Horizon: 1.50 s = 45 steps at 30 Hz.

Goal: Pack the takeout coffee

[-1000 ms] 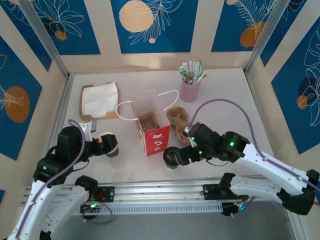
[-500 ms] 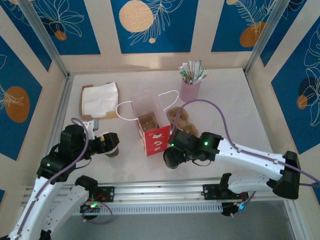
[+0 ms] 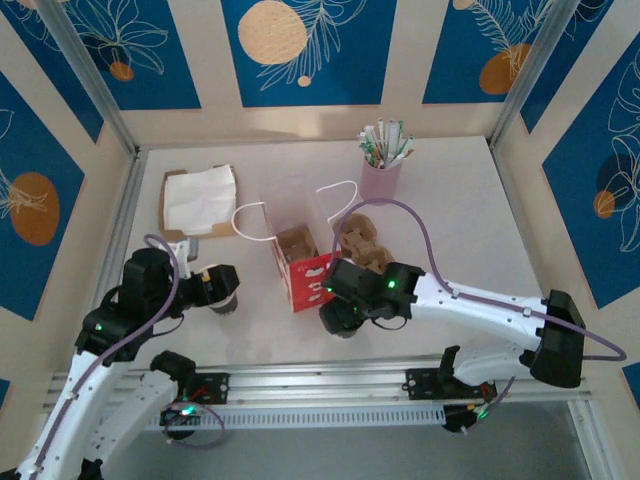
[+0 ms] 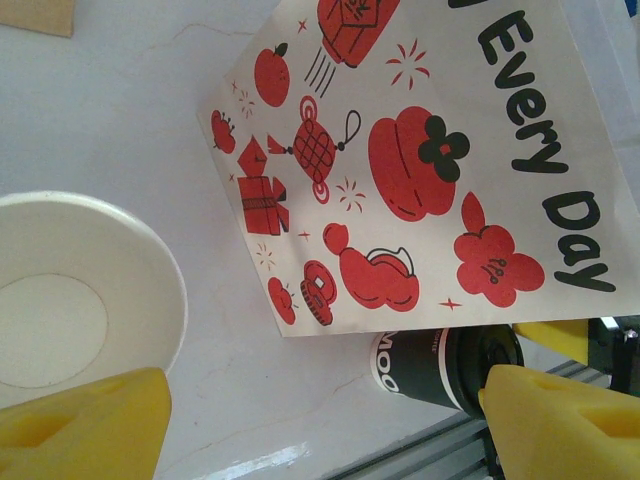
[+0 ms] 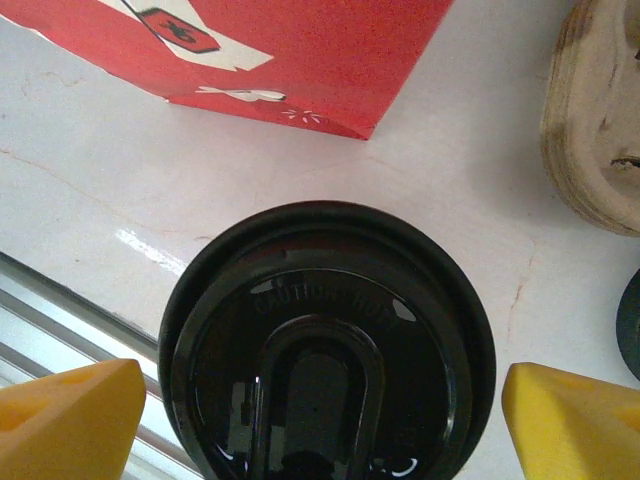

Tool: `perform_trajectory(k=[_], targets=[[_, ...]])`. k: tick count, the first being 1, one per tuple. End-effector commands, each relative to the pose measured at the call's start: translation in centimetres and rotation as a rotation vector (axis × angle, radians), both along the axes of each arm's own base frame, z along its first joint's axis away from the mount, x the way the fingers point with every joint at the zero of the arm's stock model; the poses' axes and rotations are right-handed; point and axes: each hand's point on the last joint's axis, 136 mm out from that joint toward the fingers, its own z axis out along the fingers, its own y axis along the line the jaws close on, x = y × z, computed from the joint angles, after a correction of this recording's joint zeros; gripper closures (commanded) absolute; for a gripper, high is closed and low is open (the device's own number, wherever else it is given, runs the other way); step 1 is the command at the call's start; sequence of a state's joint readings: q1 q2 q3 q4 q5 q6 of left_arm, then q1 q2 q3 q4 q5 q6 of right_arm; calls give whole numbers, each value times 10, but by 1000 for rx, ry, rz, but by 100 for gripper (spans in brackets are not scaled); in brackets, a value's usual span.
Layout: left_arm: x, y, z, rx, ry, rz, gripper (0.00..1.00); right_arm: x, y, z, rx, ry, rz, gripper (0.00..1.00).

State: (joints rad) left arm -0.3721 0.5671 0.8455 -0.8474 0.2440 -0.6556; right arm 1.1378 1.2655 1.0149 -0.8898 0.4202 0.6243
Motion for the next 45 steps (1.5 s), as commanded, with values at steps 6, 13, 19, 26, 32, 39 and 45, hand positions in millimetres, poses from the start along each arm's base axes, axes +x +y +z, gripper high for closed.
perform_trajectory(k=[6, 13, 19, 26, 32, 39, 45], targets=[[4, -3, 3, -24, -12, -6, 19, 4, 5, 4, -17, -20, 6, 11], [5, -4, 1, -25, -6, -5, 18, 3, -3, 0, -57, -13, -13, 17], [7, -5, 1, -25, -5, -7, 18, 1, -15, 1, -93, -24, -48, 21], [7, -6, 1, -28, -6, -10, 19, 0, -41, 11, -133, -48, -126, 23], [10, -8, 1, -35, -4, -13, 19, -5, -72, 2, -177, -13, -225, 23], [12, -10, 0, -38, -2, -20, 19, -10, -85, -8, -150, 58, -294, 22], [12, -10, -1, -38, 1, -20, 19, -9, -87, -8, -144, 116, -321, 17]])
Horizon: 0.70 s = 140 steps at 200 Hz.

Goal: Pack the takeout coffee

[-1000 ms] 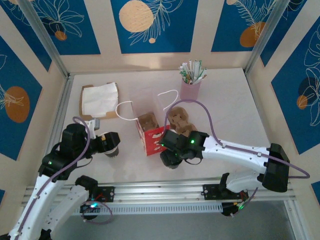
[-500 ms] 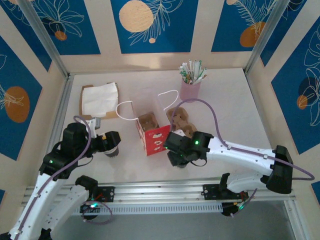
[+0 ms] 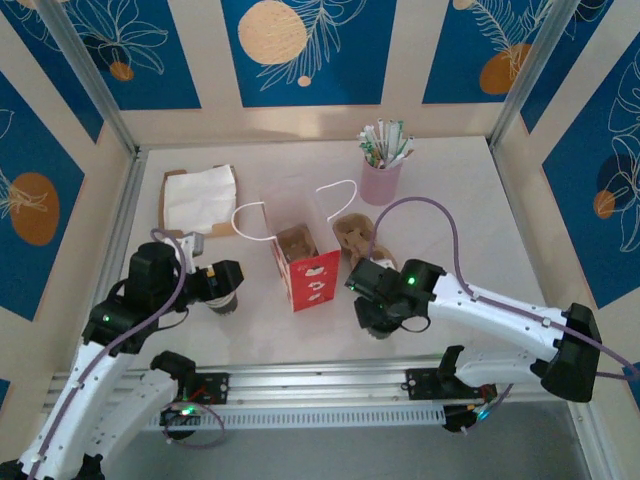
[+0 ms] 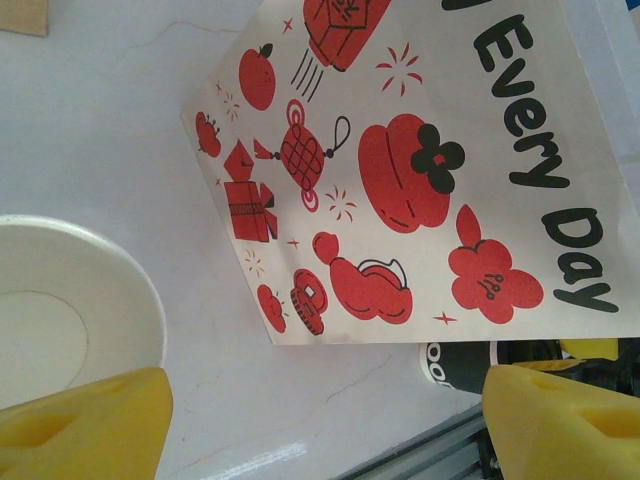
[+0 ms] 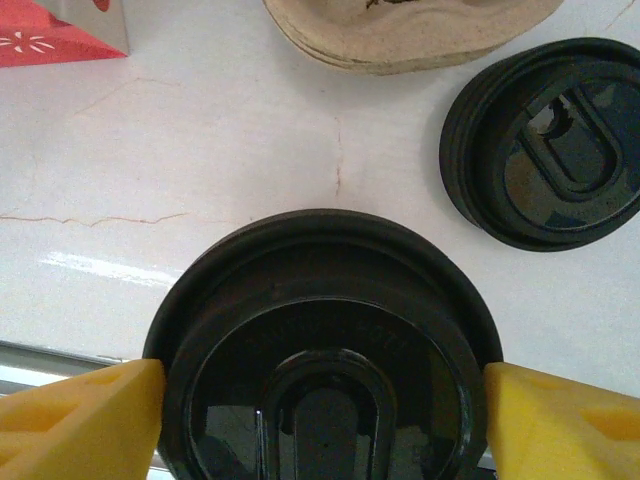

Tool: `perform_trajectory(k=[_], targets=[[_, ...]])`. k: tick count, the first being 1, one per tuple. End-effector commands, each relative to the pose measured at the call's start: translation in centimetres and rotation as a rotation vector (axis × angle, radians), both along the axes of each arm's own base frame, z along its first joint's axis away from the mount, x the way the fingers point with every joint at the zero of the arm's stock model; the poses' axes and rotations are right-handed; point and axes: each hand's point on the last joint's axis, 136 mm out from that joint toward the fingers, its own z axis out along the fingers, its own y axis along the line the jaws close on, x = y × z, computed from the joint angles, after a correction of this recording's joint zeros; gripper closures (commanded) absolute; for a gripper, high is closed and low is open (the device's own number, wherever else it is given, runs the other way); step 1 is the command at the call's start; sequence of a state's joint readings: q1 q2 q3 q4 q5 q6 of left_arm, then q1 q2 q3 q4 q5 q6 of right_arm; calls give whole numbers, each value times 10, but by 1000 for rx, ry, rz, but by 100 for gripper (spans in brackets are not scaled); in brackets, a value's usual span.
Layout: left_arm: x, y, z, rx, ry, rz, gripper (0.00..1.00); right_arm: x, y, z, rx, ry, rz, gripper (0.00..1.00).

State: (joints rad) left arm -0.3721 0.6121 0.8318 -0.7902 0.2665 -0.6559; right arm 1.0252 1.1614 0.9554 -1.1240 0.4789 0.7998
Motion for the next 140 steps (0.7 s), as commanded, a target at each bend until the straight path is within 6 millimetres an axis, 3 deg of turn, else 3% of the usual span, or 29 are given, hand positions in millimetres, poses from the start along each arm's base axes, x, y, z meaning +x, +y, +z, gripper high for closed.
perform_trajectory(k=[1, 140], targets=[[2, -2, 2, -26, -6, -4, 19, -7, -5, 1, 9, 66, -39, 17], [2, -3, 1, -31, -4, -7, 19, 0, -7, 9, 14, 167, -60, 16]])
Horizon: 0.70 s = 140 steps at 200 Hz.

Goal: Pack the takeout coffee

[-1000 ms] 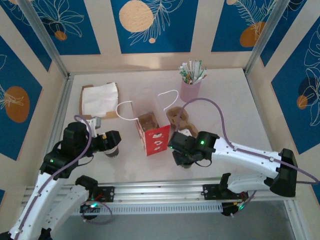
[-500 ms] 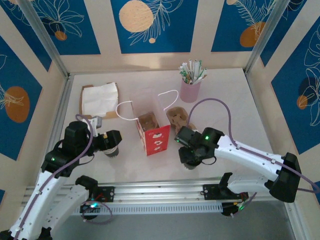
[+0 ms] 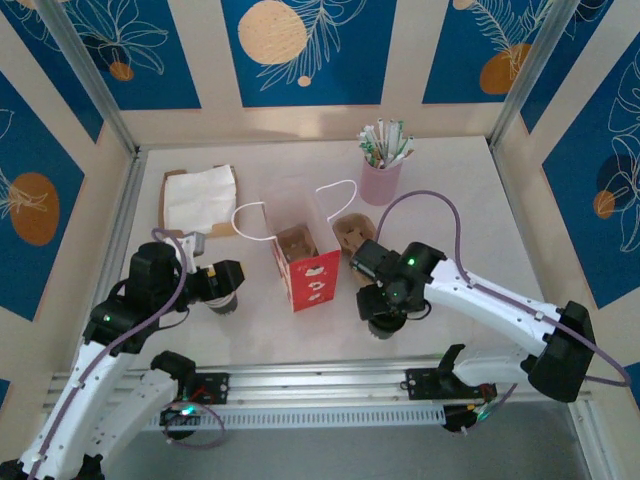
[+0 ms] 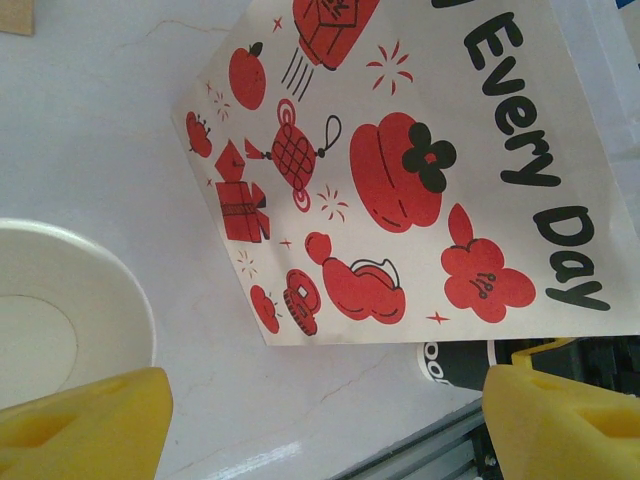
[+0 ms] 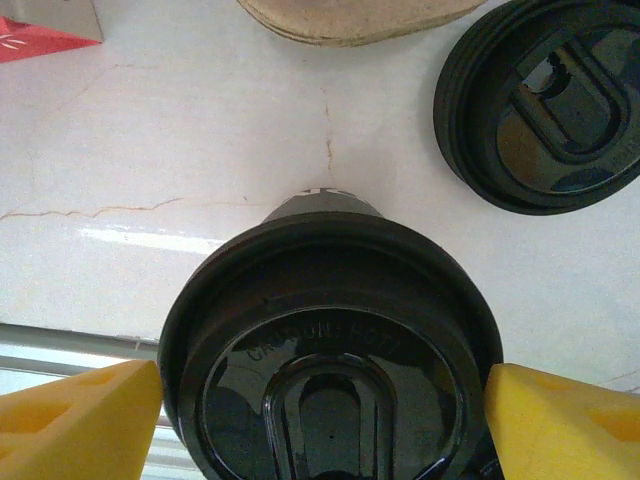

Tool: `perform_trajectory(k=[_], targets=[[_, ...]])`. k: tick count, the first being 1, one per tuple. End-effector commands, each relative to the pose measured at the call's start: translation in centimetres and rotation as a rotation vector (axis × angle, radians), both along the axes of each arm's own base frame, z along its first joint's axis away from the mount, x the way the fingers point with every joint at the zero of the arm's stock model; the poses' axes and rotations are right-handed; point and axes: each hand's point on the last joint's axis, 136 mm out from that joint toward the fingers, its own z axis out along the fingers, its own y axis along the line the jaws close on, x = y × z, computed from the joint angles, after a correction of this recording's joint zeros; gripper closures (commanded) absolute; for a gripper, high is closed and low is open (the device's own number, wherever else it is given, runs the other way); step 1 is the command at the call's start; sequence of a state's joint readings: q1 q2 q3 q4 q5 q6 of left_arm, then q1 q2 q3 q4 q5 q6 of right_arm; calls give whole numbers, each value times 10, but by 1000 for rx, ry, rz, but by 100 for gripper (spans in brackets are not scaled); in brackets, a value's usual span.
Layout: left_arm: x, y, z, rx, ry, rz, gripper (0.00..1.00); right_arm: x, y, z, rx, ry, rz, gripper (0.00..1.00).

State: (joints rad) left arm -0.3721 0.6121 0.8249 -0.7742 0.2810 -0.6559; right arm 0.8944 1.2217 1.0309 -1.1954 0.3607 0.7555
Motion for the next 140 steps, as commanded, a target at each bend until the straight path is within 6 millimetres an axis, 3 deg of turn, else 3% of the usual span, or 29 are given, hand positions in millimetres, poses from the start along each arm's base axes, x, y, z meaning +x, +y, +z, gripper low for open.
perform_trajectory(k=[1, 140], targets=[[2, -1, 0, -19, 2, 4, 19, -5, -1, 4, 4, 40, 13, 16], [4, -2, 0, -25, 1, 2, 19, -11, -2, -11, -6, 108, 12, 19]])
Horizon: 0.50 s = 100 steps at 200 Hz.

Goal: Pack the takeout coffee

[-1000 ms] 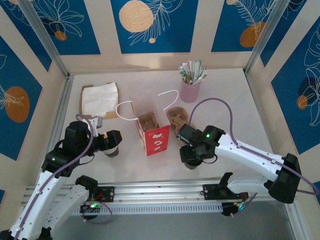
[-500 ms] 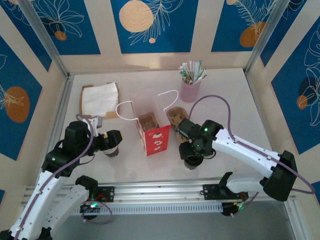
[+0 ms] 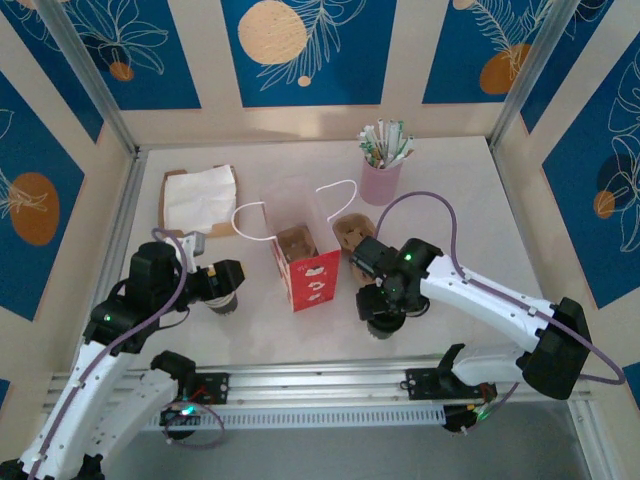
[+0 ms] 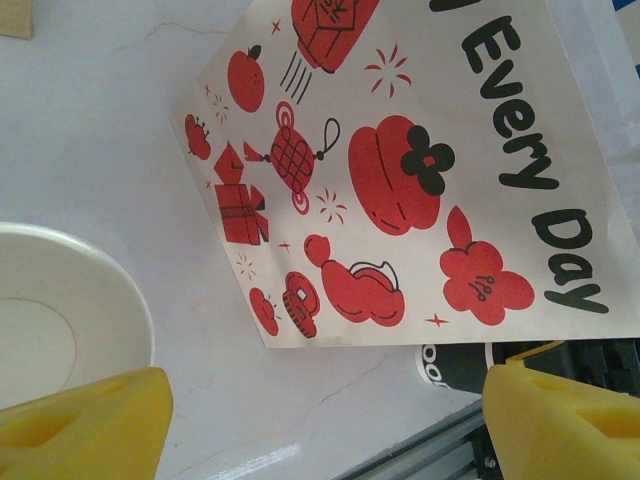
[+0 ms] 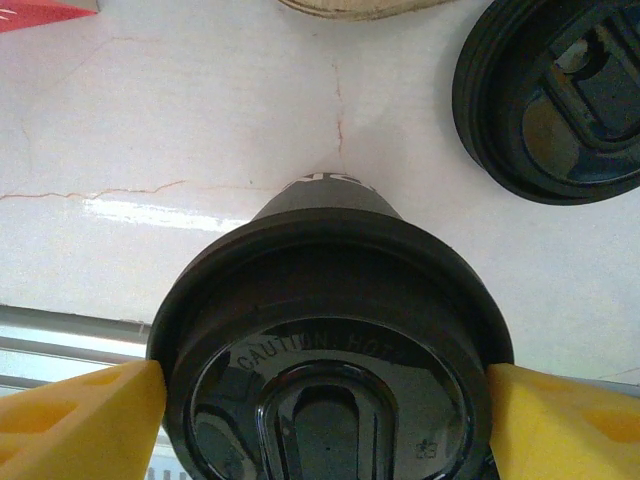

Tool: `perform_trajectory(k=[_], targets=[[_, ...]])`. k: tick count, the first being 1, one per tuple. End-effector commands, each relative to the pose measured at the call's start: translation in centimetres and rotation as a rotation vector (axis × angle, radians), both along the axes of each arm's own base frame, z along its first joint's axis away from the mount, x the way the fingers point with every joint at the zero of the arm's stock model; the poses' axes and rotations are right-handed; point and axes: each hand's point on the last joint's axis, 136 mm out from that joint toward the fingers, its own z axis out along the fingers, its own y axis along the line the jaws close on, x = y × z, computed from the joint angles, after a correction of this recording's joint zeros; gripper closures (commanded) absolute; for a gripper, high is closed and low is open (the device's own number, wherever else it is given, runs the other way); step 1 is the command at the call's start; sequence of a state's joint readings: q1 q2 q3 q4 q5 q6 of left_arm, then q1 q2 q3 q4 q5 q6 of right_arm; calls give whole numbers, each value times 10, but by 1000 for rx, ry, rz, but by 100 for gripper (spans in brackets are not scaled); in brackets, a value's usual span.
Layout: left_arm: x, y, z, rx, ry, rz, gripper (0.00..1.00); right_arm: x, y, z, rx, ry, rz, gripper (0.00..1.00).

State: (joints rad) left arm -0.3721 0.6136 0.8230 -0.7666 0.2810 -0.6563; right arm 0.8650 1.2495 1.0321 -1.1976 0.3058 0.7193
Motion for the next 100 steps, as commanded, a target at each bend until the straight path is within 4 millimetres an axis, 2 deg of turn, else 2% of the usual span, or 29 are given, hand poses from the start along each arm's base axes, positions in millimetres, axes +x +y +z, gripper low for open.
perform_trajectory(k=[1, 60, 100], targets=[[3, -2, 0, -23, 5, 2, 19, -8, -4, -5, -15, 47, 1, 19], [5, -4, 2, -29, 0, -3, 19, -10, -6, -7, -31, 61, -4, 20], [6, -4, 7, -34, -11, -3, 19, -8, -7, -4, -35, 48, -8, 28]])
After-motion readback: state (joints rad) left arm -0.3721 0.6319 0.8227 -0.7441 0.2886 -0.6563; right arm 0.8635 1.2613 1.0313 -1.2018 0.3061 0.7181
